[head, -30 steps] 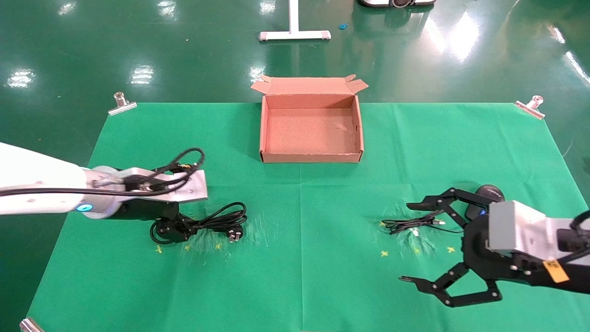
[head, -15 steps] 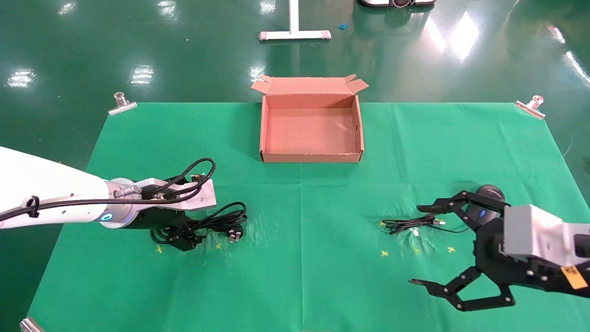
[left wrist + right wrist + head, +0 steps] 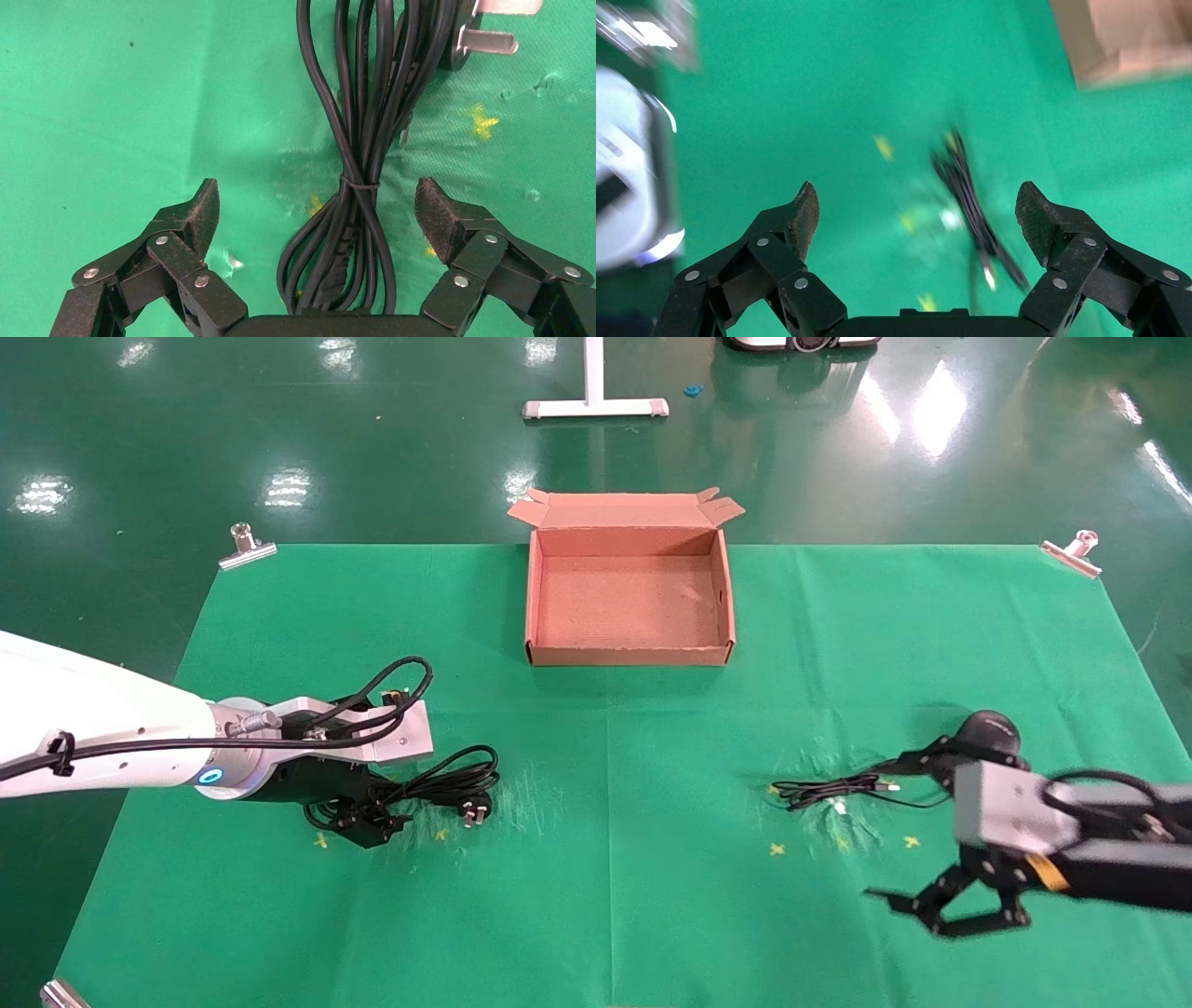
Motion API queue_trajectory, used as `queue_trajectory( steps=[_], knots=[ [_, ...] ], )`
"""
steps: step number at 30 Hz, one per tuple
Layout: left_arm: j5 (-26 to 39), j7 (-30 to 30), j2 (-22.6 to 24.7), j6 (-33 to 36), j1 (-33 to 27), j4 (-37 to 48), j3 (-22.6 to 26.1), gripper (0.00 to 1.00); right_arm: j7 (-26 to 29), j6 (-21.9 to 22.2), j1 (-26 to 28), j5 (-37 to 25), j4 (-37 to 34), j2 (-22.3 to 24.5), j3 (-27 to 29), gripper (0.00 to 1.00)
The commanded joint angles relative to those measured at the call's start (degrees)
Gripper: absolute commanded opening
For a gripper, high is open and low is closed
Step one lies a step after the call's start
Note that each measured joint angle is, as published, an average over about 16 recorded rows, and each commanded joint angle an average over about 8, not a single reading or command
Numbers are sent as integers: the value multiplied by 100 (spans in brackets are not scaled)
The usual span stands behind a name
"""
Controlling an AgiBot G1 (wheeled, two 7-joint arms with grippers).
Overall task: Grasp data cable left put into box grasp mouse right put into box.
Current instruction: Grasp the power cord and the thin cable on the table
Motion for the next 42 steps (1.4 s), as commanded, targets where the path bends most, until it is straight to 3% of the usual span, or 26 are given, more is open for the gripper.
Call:
queue_trajectory(
  steps=[1, 10, 20, 21, 25, 26, 28, 29, 34, 42],
  knots=[
    [-1, 1, 0, 0, 0, 0, 0, 100, 164, 114, 165, -509, -5, -110, -154, 100],
    [-1, 1, 0, 0, 0, 0, 0, 100, 1062, 442, 499, -1746, -110, -836, -587, 100],
    [-1, 1, 0, 0, 0, 0, 0, 100, 1386, 857, 526, -2396, -403, -1452, -821, 100],
    [-1, 1, 0, 0, 0, 0, 0, 93, 1379, 887, 539, -2443, -450, -1498, -838, 100],
    [1, 0, 0, -1, 0, 1, 0, 43, 1355, 973, 605, -2613, -624, -1650, -900, 100],
    [1, 0, 0, -1, 0, 1, 0, 31, 1354, 986, 621, -2645, -662, -1676, -911, 97],
    [2, -1, 0, -1, 1, 2, 0, 6, 1355, 1005, 643, -2689, -713, -1711, -925, 74],
    [2, -1, 0, -1, 1, 2, 0, 0, 1357, 1012, 650, -2703, -728, -1722, -931, 62],
    [1, 0, -1, -2, 1, 2, -1, 0, 1357, 1016, 657, -2700, -737, -1720, -932, 2],
    [-1, 2, -1, -1, 1, 2, -1, 0, 1355, 994, 634, -2649, -687, -1682, -916, 0]
  ],
)
